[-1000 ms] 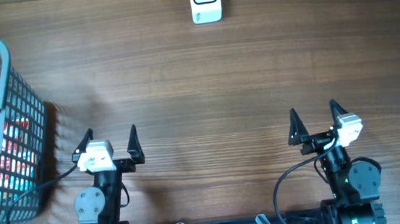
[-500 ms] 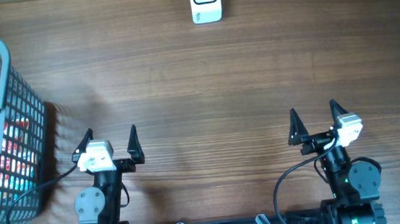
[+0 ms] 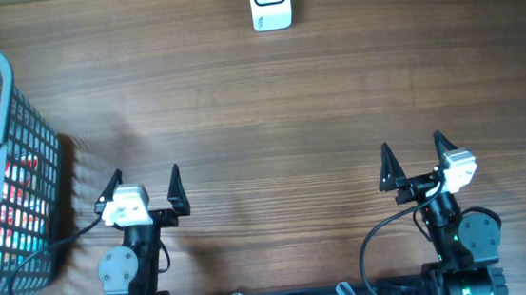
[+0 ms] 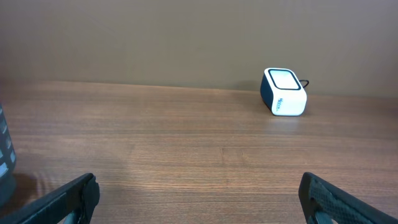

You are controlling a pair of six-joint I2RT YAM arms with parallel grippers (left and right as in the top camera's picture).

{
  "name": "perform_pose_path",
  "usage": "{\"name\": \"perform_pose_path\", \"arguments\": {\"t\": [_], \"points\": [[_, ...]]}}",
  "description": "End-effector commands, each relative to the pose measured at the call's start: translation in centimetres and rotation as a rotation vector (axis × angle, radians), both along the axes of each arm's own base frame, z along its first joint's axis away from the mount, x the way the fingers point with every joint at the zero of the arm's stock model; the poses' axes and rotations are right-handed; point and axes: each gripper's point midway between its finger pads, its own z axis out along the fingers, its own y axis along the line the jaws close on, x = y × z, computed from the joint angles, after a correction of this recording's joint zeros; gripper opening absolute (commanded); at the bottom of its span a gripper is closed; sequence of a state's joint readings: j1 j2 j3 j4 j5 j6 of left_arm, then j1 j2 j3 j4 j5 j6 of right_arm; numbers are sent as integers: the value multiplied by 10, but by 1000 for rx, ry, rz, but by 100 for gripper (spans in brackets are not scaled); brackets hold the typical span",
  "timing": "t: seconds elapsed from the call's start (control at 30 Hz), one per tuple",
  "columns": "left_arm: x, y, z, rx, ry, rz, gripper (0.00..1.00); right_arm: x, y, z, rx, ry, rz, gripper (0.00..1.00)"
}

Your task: Scan the item barcode

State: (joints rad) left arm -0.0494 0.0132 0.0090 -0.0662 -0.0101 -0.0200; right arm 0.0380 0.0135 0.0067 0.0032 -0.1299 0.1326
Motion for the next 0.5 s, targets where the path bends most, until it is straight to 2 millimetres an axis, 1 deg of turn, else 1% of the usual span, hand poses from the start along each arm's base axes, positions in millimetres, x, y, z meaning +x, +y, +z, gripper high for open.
{"name": "perform_pose_path", "arguments": {"t": [0.0,0.03,0.07,0.1,0.13,0.17,0.2,0.27,0.33,0.4,0.43,0.47], "points": [[-6,-40,11,-202,-18,-230,100,0,-1,2,-9,-12,-8,100],[-19,-72,11,-337,37,-424,100,0,-1,2,-8,-12,-8,100],[-33,-94,15,-419,75,-566,100,0,-1,2,-8,-12,-8,100],[-42,-106,16,-457,105,-649,100,0,-1,2,-8,-12,-8,100],[-44,-108,21,-471,96,-672,100,0,-1,2,-8,-12,-8,100],[-48,-111,36,-492,50,-706,100,0,-1,2,-9,-12,-8,100],[-54,-114,59,-466,-44,-760,100,0,-1,2,-8,-12,-8,100],[-64,-113,92,-407,-197,-793,100,0,-1,2,-8,-12,-8,100],[-62,-106,109,-382,-244,-741,100,0,-1,2,-9,-12,-8,100],[-61,-99,135,-346,-288,-689,100,0,-1,2,-9,-11,-8,100],[-60,-93,155,-351,-307,-648,100,0,-1,2,-9,-12,-8,100],[-59,-89,176,-321,-327,-619,100,0,-1,2,-9,-12,-8,100]]}}
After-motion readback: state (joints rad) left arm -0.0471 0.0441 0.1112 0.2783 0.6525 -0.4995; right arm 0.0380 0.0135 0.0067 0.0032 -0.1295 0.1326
